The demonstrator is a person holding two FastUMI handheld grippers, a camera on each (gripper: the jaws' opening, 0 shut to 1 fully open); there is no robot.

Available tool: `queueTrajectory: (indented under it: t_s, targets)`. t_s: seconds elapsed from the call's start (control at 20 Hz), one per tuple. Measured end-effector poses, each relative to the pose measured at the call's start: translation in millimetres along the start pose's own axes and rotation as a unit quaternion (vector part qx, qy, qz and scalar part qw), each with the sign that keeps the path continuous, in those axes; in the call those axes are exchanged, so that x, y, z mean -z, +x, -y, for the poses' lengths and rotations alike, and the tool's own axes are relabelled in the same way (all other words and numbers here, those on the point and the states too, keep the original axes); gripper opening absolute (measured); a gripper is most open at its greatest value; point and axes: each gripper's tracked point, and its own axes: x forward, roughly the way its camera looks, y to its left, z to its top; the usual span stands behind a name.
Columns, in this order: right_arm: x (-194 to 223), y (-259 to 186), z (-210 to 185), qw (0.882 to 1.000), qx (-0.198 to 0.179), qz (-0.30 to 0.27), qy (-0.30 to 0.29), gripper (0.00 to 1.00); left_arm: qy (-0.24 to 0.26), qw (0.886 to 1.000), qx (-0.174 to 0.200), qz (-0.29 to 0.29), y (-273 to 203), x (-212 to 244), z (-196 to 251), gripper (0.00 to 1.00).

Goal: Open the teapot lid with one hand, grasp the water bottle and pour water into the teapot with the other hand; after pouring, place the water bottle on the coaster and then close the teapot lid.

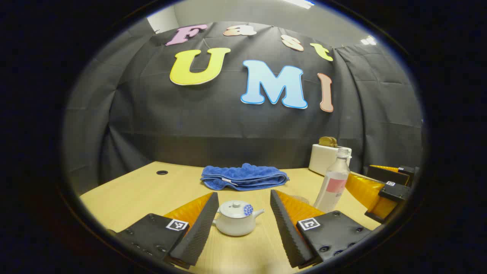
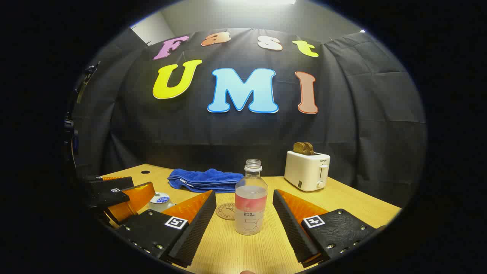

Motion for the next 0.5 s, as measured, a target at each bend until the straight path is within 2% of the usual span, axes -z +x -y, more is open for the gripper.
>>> queueTrajectory:
  t_s: [0.5]
  targets:
    - [7, 2, -4, 1.0, -0.003, -0.007, -0.006, 0.95, -0.004, 1.0, -0.003, -0.002, 15, 2, -6, 0.88]
